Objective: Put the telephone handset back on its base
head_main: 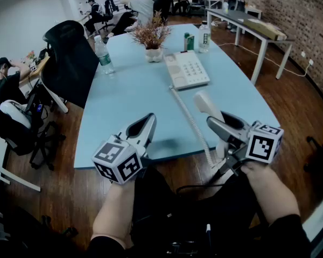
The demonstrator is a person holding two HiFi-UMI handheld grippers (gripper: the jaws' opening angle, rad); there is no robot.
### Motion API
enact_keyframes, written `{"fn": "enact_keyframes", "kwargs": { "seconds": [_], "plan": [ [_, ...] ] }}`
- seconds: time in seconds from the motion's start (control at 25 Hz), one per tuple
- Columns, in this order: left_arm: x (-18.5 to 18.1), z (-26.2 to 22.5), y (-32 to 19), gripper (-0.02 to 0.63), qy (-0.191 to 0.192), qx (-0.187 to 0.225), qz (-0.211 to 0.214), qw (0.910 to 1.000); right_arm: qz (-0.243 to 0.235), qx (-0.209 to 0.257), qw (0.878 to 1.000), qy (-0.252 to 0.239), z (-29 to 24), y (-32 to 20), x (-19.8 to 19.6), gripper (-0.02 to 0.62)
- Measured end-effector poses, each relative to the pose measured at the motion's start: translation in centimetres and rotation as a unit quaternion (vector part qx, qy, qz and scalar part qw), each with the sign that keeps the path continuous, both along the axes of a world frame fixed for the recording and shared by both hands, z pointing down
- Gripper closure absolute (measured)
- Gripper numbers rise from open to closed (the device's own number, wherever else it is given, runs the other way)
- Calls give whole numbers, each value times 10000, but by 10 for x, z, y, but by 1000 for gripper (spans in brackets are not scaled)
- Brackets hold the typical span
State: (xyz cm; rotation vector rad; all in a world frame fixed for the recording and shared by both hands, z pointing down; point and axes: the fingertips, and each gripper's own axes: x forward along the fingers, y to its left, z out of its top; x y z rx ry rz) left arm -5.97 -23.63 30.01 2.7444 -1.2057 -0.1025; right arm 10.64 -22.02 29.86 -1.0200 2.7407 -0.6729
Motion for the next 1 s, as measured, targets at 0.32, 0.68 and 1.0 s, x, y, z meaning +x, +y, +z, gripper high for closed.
{"fn": "enact_keyframes", "kwargs": {
  "seconds": [0.32, 0.68, 1.0],
  "plan": [
    [-1, 1, -1, 609, -9, -4, 0, 10000, -3, -4, 10000, -10, 2, -1, -1, 360],
    [-5, 0, -3, 609, -28, 16, -69, 10000, 12, -7, 10000, 1, 2, -1, 1, 360],
    [-4, 3, -4, 609, -158, 51, -130, 9998, 15, -13, 10000, 28, 4, -2, 1, 360]
  ]
}}
